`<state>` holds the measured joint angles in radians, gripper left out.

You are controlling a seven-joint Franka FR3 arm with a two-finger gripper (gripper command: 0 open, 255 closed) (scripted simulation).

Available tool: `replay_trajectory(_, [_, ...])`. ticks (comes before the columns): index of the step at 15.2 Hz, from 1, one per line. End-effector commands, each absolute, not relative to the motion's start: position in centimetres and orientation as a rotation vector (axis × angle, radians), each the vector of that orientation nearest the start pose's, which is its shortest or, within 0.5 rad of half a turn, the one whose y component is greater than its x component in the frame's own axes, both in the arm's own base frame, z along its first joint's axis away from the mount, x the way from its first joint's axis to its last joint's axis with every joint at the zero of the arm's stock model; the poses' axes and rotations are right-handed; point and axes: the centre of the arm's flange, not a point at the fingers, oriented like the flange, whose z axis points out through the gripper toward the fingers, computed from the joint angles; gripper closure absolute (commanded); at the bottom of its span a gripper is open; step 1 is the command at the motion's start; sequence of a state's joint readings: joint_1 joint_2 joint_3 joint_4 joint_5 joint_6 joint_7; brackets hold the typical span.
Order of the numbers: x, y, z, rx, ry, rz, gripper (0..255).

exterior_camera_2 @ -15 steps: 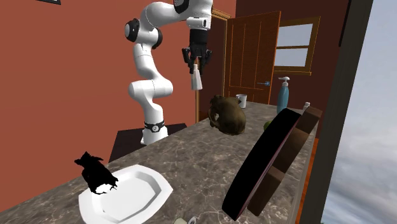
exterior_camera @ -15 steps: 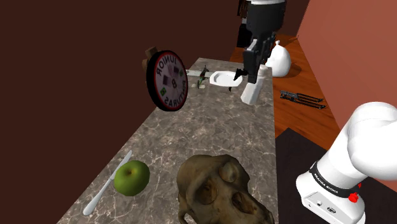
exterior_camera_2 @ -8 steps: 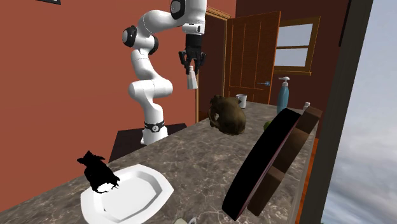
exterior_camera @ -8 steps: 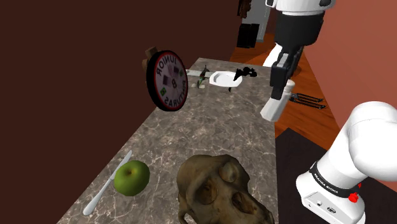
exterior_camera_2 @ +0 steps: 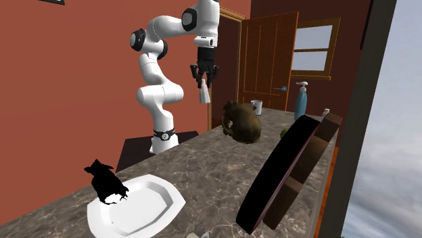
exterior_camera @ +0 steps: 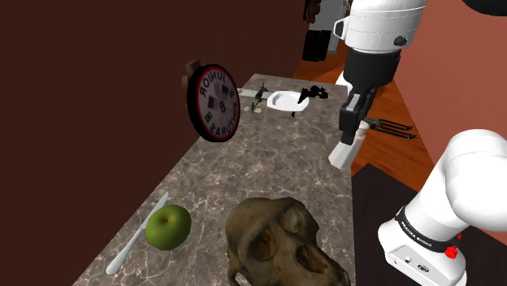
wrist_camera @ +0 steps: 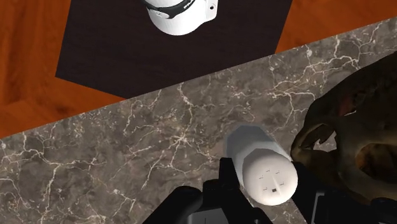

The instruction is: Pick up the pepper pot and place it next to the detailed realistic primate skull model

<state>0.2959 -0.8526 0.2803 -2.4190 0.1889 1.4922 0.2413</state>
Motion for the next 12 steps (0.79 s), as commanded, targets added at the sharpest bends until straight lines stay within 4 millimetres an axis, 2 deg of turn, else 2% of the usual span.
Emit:
replay_trajectory(1, [21.9,19.3,55.1,-3.169,-0.379,0.127,255])
replay_trajectory(12, [21.9,19.3,49.3,-3.169,-0.379,0.127,255])
